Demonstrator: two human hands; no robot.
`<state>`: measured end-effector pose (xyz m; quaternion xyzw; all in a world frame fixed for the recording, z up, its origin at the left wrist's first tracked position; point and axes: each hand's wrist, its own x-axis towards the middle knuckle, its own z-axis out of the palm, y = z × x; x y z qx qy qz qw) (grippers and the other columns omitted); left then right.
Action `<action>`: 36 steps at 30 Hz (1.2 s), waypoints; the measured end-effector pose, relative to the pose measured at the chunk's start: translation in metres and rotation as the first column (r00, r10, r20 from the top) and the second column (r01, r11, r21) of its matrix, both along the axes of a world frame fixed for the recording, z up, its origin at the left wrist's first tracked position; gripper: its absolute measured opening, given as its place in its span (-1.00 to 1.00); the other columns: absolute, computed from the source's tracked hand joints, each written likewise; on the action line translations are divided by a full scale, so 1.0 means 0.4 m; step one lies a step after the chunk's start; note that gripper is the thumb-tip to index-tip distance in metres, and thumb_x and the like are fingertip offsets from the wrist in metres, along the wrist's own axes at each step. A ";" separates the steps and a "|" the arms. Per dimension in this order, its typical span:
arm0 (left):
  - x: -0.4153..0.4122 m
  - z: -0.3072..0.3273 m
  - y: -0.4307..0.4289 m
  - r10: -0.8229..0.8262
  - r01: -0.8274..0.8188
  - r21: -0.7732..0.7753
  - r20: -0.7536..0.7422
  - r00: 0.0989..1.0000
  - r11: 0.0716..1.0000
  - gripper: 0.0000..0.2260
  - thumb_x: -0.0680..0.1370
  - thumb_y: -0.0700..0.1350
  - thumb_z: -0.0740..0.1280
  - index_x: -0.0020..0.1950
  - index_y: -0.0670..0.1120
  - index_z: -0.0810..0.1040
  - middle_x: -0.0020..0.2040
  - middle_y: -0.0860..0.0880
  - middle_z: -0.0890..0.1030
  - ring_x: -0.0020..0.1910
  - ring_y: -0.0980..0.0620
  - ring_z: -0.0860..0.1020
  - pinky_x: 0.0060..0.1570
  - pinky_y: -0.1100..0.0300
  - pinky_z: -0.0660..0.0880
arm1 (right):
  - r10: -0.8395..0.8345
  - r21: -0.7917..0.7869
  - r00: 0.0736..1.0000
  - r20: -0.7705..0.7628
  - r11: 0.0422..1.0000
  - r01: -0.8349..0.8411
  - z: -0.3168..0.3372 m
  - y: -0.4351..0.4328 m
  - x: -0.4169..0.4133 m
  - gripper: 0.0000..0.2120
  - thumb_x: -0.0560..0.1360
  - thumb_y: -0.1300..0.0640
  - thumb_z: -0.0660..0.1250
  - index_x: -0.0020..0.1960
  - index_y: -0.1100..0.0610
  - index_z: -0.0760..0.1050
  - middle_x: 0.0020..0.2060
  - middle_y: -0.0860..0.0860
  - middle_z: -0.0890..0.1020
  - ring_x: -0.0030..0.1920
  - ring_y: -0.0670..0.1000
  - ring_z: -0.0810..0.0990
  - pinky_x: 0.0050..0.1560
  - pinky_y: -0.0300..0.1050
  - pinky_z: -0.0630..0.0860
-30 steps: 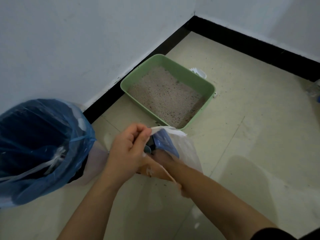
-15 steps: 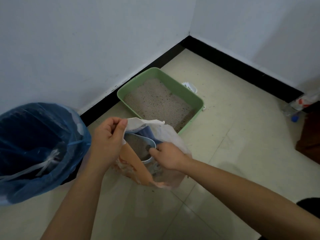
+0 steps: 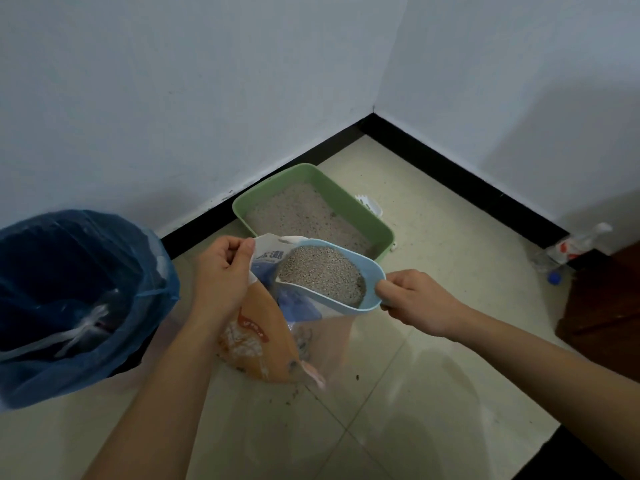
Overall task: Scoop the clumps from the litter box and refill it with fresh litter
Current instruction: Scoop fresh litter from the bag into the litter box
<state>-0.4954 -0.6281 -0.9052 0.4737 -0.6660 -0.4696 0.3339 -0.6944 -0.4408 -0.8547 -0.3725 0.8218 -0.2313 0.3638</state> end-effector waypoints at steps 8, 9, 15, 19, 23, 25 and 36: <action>0.009 0.005 0.010 -0.013 0.013 0.032 0.007 1.000 0.999 -0.83 0.62 -0.08 0.29 -0.14 -0.09 0.53 -0.25 0.03 0.58 -0.28 0.21 0.53 -0.34 0.35 0.41 | -0.079 -0.068 0.996 0.033 0.994 0.082 0.087 -0.033 -0.044 -0.70 0.55 0.08 0.19 -0.33 0.12 0.45 -0.52 -0.03 0.45 -0.54 -0.07 0.32 -0.52 -0.25 0.29; 0.013 0.006 0.012 -0.013 0.013 0.038 0.008 1.000 0.999 -0.83 0.62 -0.08 0.29 -0.14 -0.09 0.53 -0.24 0.03 0.59 -0.26 0.18 0.54 -0.32 0.31 0.43 | -0.097 -0.083 0.995 0.032 0.992 0.099 0.099 -0.045 -0.055 -0.70 0.55 0.09 0.18 -0.32 0.14 0.45 -0.51 -0.02 0.44 -0.54 -0.07 0.31 -0.53 -0.26 0.26; 0.040 0.020 0.027 -0.018 0.018 0.005 0.038 0.999 1.000 -0.85 0.62 -0.09 0.29 -0.13 -0.06 0.52 -0.21 0.00 0.59 -0.20 0.08 0.56 -0.23 0.13 0.50 | -0.181 -0.049 0.983 0.008 0.982 0.181 0.062 -0.134 -0.148 -0.71 0.53 0.01 0.17 -0.29 0.16 0.44 -0.40 0.10 0.41 -0.46 0.02 0.29 -0.48 -0.17 0.20; 0.055 0.017 0.028 -0.016 0.015 0.040 0.026 1.000 0.999 -0.87 0.63 -0.08 0.28 -0.06 -0.10 0.53 -0.15 -0.04 0.60 -0.14 0.00 0.58 -0.23 0.13 0.52 | -0.107 0.127 0.965 -0.239 0.982 0.140 -0.043 -0.201 -0.163 -0.65 0.62 -0.01 0.13 -0.22 0.17 0.47 -0.35 0.08 0.48 -0.45 0.00 0.37 -0.44 -0.19 0.33; 0.066 0.006 0.028 -0.015 0.014 0.045 0.034 0.999 0.999 -0.87 0.61 -0.05 0.29 -0.08 -0.06 0.54 -0.17 -0.07 0.61 -0.15 -0.09 0.60 -0.17 -0.08 0.57 | 0.103 0.329 0.898 -0.427 0.943 0.048 -0.153 -0.252 -0.149 -0.67 0.67 0.00 0.09 -0.03 0.21 0.49 -0.13 0.14 0.56 -0.23 0.07 0.50 -0.20 -0.10 0.42; 0.067 0.003 0.028 -0.015 0.014 0.039 0.040 0.999 0.999 -0.87 0.61 -0.04 0.29 -0.10 -0.04 0.54 -0.18 -0.08 0.61 -0.21 -0.10 0.59 -0.25 -0.05 0.55 | 0.135 0.363 0.880 -0.455 0.931 0.045 -0.185 -0.264 -0.136 -0.71 0.63 0.06 0.19 0.25 0.21 0.44 -0.02 0.18 0.61 -0.15 0.12 0.51 -0.18 -0.10 0.41; 0.046 0.017 0.043 0.000 -0.001 0.033 0.039 0.999 0.999 -0.87 0.62 -0.08 0.29 -0.06 -0.11 0.55 -0.15 -0.08 0.62 -0.11 -0.10 0.61 -0.12 -0.08 0.59 | 0.432 0.448 0.544 -0.719 0.887 -0.113 -0.236 -0.231 -0.117 -0.80 0.55 0.31 0.26 0.14 0.21 0.53 0.05 0.13 0.58 0.05 0.12 0.59 -0.13 -0.07 0.43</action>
